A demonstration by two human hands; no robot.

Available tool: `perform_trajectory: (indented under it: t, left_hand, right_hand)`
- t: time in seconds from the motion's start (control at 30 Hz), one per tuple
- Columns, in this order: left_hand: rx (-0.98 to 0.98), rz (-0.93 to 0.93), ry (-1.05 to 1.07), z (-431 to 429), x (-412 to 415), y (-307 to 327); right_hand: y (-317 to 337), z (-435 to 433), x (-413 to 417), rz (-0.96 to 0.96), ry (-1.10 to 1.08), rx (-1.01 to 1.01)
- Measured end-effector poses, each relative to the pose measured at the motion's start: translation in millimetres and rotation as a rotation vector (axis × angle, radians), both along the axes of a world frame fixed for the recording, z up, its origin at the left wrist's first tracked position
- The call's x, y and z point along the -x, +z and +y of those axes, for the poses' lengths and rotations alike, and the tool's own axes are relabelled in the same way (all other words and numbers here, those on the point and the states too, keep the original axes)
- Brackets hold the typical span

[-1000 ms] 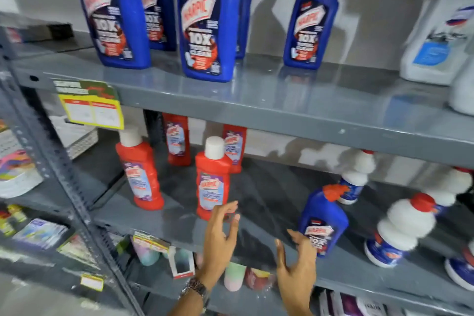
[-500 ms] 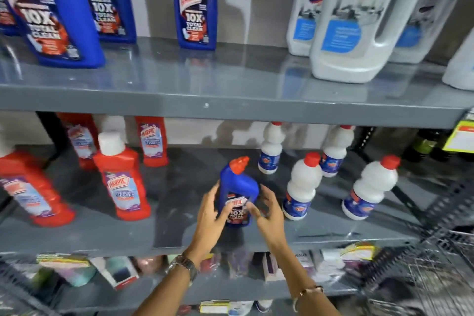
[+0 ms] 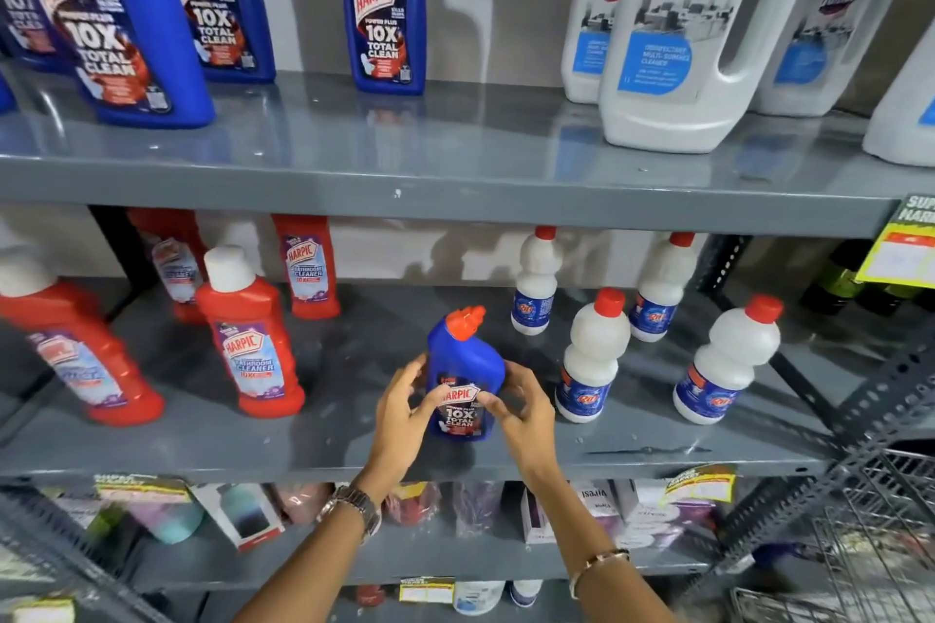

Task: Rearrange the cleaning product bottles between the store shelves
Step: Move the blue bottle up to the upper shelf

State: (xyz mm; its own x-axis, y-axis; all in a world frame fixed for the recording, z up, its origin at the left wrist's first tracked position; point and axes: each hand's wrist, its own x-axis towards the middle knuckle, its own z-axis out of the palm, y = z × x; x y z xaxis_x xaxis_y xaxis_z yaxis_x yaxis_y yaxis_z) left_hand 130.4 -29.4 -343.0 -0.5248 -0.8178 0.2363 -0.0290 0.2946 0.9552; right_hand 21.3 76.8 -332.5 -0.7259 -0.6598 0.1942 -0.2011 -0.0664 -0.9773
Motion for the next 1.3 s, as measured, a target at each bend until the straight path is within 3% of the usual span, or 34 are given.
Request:
perform_trajectory:
  t: [0.33, 0.57, 0.73, 0.97, 1.3]
  left_hand:
    - [0.232, -0.023, 0.036, -4, -83, 61]
    - [0.456, 0.242, 0.119, 5, -134, 189]
    - [0.462, 0.406, 0.04, -8, -134, 290]
    - [0.418, 0.321, 0.03, -49, -99, 361]
    - [0.287, 0.199, 0.002, -93, -66, 358]
  right_hand:
    - [50, 8, -72, -0.004, 0.013, 0.228]
    - [169, -2, -114, 0.188, 0.046, 0.453]
    - [271, -14, -112, 0.313, 0.021, 0.594]
    - [343, -67, -66, 0.343, 0.016, 0.482]
    - [336, -115, -37, 0.347, -0.062, 0.307]
